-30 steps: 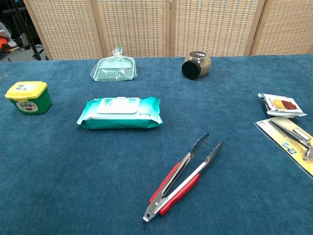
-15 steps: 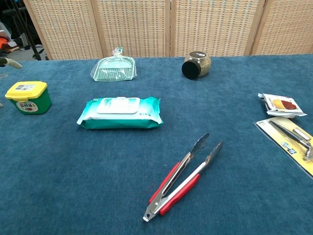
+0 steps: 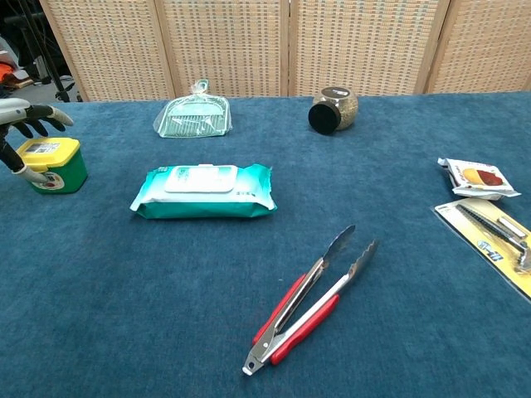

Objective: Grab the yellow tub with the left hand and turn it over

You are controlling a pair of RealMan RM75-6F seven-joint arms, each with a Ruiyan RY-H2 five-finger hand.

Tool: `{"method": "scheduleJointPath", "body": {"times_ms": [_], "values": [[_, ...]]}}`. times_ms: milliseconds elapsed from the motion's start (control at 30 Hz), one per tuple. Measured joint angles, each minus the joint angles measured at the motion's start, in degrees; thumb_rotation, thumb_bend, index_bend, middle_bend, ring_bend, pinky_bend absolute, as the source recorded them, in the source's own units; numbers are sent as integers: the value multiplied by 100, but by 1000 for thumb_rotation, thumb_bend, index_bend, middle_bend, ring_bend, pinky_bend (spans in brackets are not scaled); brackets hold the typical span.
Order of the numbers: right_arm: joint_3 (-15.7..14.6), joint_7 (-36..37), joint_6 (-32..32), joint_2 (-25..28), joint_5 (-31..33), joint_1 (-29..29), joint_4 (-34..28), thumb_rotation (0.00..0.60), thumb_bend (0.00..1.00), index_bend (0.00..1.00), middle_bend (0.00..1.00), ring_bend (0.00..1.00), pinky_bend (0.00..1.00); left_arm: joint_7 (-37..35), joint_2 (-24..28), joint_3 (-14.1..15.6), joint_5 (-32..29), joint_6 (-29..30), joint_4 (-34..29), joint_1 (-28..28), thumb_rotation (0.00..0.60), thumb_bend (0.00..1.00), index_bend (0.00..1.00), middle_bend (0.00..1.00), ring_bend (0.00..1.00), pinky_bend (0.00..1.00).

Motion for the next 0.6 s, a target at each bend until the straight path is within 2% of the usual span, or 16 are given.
{"method": "scheduleJointPath", "body": {"times_ms": [133,200,400,600], "values": [[1,26,16,7,-5,-10,-7,600,0,0,0,0,0,14,-169,-1,1,13,160,-84,600,6,423,458,436,428],[5,51,21,18,0,-16,-9,600,0,0,0,0,0,0,-201,-9,-6,58,183,-84,600,8,439,481,460,446],[-1,82,69,40,-46,-37,-34,600,0,0,0,0,0,-281,-96,-4,76,400,47,15,600,12,440,504,508,447],[-39,130,159,79,-158,-77,-118,600,0,0,0,0,0,-348,409,80,211,803,-645,256,600,10,439,505,507,446]]}}
